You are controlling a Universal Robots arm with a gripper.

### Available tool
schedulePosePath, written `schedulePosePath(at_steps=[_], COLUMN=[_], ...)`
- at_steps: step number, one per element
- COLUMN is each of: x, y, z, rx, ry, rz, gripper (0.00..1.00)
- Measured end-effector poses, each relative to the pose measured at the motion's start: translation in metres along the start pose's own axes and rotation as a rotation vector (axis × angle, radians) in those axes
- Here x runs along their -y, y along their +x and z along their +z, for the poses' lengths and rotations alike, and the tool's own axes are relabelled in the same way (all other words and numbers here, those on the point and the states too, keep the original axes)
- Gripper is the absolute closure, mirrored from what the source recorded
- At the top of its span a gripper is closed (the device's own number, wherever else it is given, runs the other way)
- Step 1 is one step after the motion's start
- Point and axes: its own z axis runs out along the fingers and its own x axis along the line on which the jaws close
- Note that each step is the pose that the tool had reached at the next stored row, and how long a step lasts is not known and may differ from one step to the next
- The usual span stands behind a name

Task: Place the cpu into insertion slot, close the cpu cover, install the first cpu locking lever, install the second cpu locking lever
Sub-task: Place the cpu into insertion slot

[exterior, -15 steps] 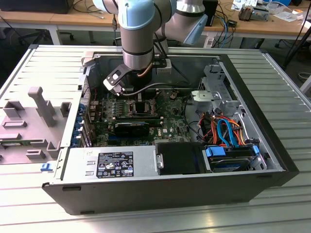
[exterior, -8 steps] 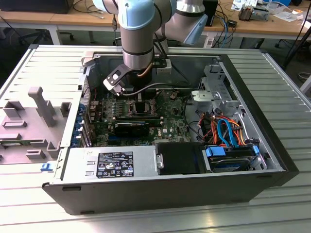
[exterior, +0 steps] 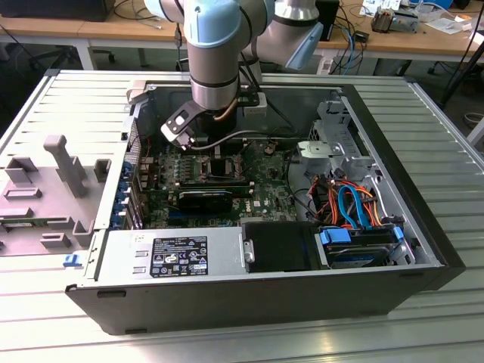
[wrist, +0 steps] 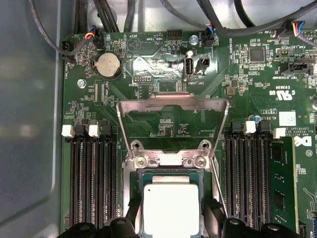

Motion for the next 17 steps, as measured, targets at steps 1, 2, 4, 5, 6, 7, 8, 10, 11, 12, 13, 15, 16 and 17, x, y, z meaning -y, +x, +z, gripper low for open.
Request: schedulePosePath(at_steps=[1,2,4,5,6,7,8,10,11,12,13,15,16,17], x=[0.0001,0.0001,0.0,-0.0002,-0.0003,-0.0005,-0.0006,-0.0006,-0.0007,-0.0006,-0.0004,-0.001,-0.0013,-0.0014], y=[-0.0001,-0.0001,-0.0001,0.0,0.0001,0.0001,0.0002,0.0025,0.0032,0.0033,0.0032,0.0027,0.0026,0.0027], z=[-0.0002,-0.0001,-0.0016,-0.0057,-0.01,-0.0142,-0.0169,-0.017,-0.0166,-0.0157,-0.0133,-0.0109,-0.0201,-0.0234], rx=[0.0004,0.0004,0.0005,0.0005,0.0003,0.0004,0.0003,0.0002,-0.0001,0.0001,0.0002,-0.0012,0.0,0.0], ry=[0.0002,0.0002,0.0003,0.0002,0.0,0.0,0.0,-0.0001,0.0001,0.0008,0.001,0.0087,0.0093,0.0094], rz=[0.0,0.0,0.0,0.0,0.0,0.0,0.0,0.0,0.0,0.0,0.0,0.0,0.0,0.0], gripper=[0.38,0.38,0.38,0.38,0.38,0.38,0.38,0.4,0.53,0.59,0.89,0.89,0.89,0.89])
